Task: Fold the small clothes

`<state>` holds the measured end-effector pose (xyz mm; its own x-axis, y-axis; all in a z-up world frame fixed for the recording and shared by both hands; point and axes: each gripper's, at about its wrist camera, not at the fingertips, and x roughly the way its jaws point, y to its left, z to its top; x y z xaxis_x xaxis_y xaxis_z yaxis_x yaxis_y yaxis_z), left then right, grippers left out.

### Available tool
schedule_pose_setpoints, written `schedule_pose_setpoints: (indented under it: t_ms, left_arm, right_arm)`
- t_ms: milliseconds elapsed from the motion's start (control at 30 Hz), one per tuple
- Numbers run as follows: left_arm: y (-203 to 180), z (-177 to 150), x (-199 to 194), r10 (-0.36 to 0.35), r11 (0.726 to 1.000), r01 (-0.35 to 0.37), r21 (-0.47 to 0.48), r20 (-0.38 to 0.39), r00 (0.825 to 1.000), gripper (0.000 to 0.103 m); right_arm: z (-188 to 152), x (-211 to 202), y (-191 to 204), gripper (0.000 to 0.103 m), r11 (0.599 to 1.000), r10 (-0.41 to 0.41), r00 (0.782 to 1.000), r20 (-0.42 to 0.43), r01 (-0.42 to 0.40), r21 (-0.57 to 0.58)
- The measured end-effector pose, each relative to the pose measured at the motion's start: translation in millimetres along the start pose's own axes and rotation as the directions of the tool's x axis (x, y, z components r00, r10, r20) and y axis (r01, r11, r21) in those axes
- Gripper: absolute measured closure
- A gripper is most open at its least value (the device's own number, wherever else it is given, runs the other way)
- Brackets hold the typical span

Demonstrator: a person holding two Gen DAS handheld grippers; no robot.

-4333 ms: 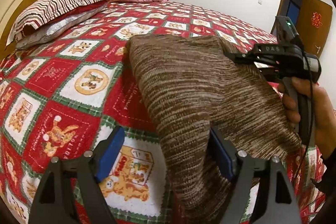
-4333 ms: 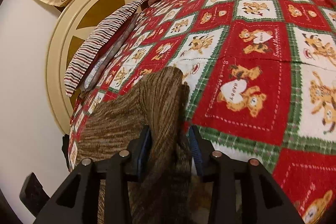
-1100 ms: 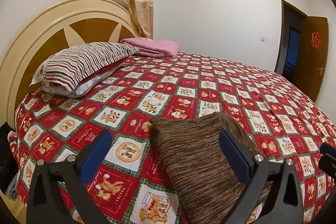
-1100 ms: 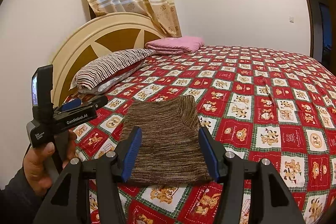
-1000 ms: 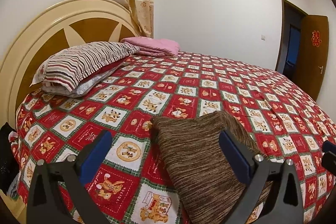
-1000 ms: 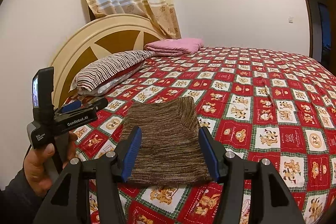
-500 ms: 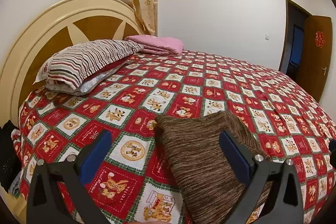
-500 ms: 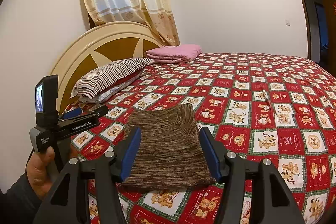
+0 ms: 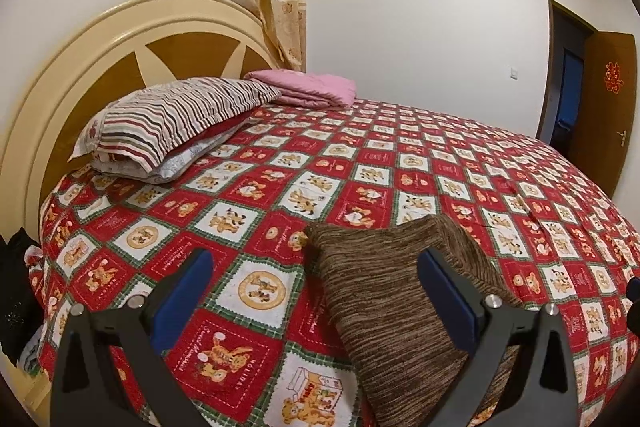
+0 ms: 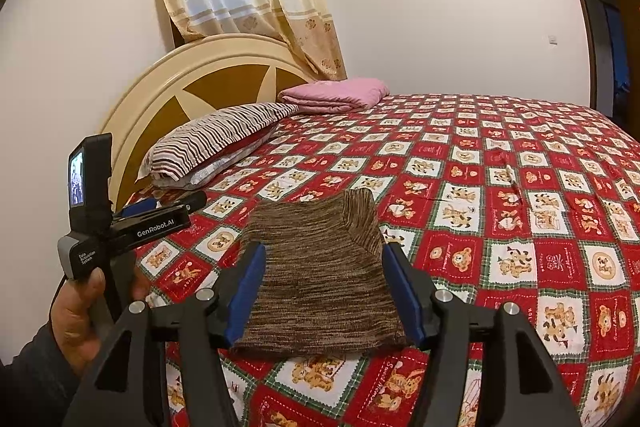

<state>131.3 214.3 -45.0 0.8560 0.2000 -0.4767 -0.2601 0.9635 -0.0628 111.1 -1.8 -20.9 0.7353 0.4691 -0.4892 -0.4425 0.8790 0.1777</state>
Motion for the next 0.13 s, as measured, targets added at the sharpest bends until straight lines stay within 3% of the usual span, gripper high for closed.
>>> schedule_pose_setpoints:
  t_ms: [133]
  left_arm:
    - [-1.2,-1.1,0.4,-0.007,1.000,0.007,0.009,0.009,1.000,0.000]
  right_arm:
    - [-1.6,1.0,-1.5,0.041,1.000,-0.001,1.000,-0.007,0.001,0.002]
